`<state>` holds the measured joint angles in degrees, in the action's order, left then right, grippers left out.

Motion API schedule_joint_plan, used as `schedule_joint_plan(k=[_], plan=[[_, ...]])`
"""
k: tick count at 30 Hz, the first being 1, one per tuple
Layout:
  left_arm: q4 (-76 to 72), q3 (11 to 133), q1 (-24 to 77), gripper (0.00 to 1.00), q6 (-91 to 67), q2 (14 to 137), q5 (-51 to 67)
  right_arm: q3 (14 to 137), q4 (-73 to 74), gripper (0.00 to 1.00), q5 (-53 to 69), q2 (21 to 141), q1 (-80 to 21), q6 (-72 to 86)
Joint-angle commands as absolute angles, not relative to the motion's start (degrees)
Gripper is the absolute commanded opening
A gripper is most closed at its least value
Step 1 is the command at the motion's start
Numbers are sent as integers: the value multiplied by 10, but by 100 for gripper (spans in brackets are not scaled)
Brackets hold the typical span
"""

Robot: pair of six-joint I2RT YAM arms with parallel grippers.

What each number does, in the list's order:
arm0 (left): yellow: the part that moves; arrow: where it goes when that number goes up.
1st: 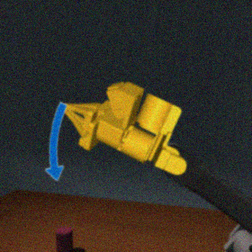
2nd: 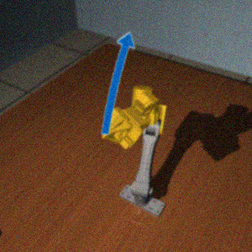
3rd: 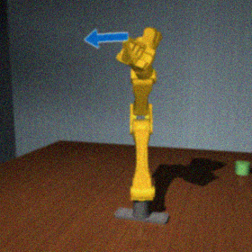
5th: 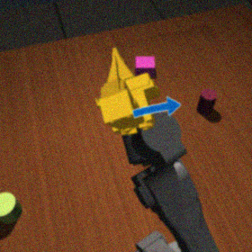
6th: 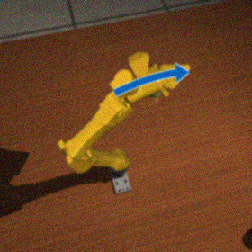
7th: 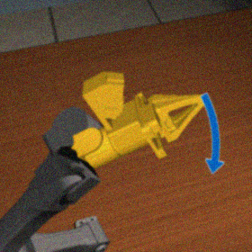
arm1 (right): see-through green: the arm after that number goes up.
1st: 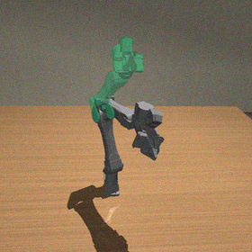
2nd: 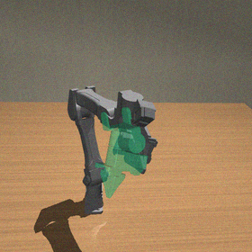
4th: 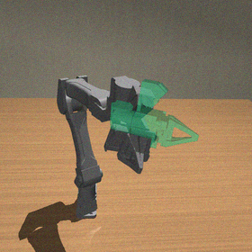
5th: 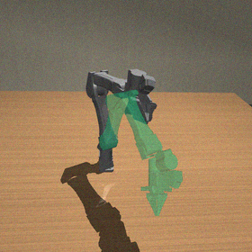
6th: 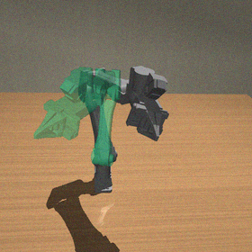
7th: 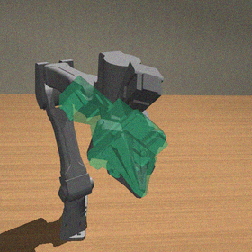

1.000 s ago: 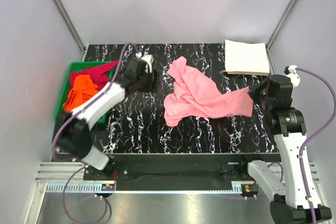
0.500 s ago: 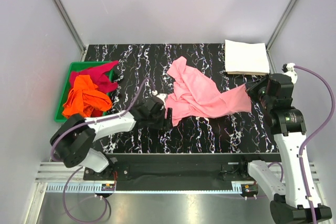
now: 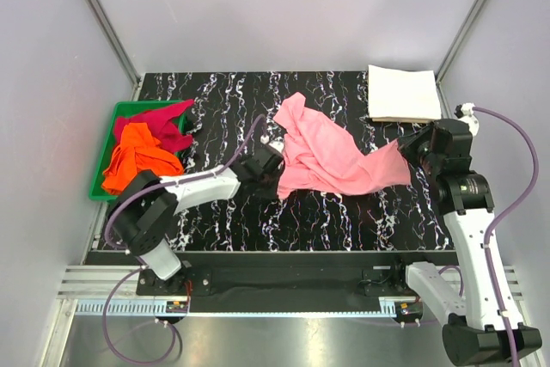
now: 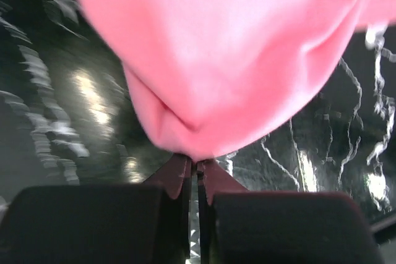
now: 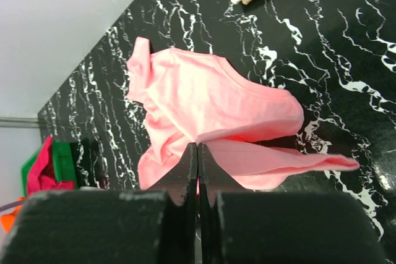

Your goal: Fold and stack the t-shirts

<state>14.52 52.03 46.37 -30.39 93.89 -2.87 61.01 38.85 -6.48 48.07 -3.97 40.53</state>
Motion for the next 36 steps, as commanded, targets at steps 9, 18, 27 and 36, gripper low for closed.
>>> schedule_joint_plan(k=[9, 18, 27, 36], plan=[[425, 840, 445, 0, -187, 750, -289, 884, 509, 0, -275, 523, -40, 345], [497, 895, 394, 0, -158, 717, -226, 932, 524, 0, -223, 481, -40, 346], [469, 838, 286, 1, -127, 829, -57, 817, 514, 0, -205, 447, -40, 341], [489, 1004, 196, 40, -140, 1069, -73, 750, 494, 0, -186, 439, -40, 329]])
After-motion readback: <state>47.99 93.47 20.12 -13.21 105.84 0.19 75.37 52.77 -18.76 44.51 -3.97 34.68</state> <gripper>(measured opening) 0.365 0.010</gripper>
